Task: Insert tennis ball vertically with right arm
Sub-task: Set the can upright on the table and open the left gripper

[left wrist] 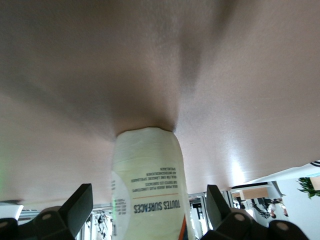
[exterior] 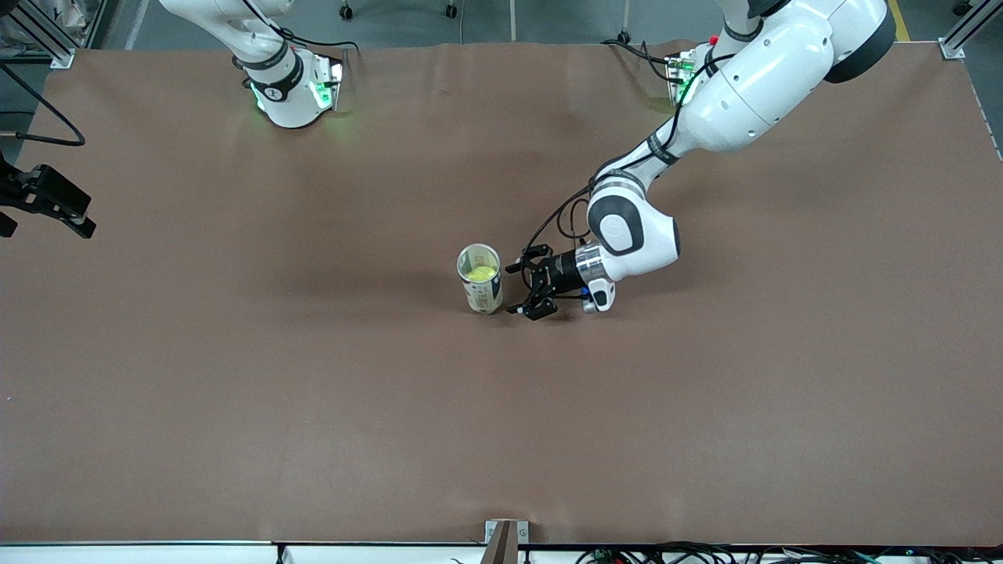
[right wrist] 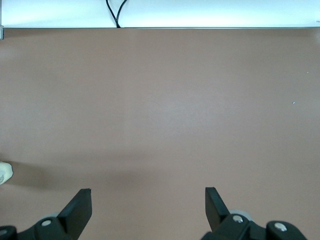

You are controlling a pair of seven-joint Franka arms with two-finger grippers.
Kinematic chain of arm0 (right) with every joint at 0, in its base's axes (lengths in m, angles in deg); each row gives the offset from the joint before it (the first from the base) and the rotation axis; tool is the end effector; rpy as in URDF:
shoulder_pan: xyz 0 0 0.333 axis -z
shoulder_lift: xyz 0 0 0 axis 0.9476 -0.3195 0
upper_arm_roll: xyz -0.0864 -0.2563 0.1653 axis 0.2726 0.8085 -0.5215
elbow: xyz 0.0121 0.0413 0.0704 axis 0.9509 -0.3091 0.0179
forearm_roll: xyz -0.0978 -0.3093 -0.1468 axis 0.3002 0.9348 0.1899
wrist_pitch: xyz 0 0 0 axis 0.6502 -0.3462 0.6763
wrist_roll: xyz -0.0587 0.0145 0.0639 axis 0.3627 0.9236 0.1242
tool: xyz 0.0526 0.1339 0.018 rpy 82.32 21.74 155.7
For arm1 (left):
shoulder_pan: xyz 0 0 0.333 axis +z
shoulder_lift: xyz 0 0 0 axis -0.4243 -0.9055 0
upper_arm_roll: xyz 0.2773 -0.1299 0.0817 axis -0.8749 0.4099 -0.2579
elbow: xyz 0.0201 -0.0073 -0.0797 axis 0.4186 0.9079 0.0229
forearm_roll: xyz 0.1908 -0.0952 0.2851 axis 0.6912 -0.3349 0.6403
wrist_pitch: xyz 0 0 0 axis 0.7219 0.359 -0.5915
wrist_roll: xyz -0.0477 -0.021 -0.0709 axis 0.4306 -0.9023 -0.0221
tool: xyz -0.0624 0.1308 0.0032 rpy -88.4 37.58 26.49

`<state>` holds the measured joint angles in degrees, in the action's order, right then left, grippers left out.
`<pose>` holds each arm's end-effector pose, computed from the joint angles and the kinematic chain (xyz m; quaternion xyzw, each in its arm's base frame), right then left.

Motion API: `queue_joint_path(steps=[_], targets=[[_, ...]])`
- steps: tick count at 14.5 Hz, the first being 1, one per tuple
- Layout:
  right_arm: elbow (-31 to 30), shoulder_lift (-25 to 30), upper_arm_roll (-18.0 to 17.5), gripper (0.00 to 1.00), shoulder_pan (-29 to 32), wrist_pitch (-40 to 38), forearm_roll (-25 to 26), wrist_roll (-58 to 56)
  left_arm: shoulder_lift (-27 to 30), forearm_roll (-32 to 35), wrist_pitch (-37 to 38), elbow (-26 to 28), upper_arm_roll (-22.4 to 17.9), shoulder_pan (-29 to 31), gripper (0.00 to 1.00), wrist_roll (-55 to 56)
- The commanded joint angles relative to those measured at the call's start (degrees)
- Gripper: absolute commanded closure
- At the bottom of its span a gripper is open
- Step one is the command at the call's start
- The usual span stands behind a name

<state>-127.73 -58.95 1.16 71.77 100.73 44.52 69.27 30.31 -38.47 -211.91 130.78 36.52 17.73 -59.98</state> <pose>0.5351 -0.0082 0.6297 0.9962 -0.0058 0.0851 0.0177 0.4926 -0.3899 0.1587 0.6415 0.5974 -0.2933 0.3814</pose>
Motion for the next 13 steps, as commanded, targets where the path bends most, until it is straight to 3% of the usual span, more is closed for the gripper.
queue_joint_path(steps=[1,4,9,12,13], targets=[[1.06,-0.32,-1.02,0.00,1.09,-0.84,0.78,-0.14,6.14,3.07,0.08,5.27,0.70,1.23,0.00,-0.14],[1.06,-0.32,-1.02,0.00,1.18,-0.84,0.78,-0.23,10.37,9.13,-0.18,7.12,0.09,1.31,0.00,0.12],[1.06,-0.32,-1.02,0.00,1.18,-0.93,0.78,-0.23,12.74,27.93,-0.09,7.65,-3.86,1.32,0.00,0.30],[1.06,-0.32,-1.02,0.00,1.44,-0.93,0.78,-0.14,15.82,39.61,1.13,8.70,-7.11,1.32,0.00,0.30],[1.06,-0.32,-1.02,0.00,1.35,-0.93,0.78,-0.14,16.87,44.35,6.36,8.19,-10.43,1.32,0.00,0.30]])
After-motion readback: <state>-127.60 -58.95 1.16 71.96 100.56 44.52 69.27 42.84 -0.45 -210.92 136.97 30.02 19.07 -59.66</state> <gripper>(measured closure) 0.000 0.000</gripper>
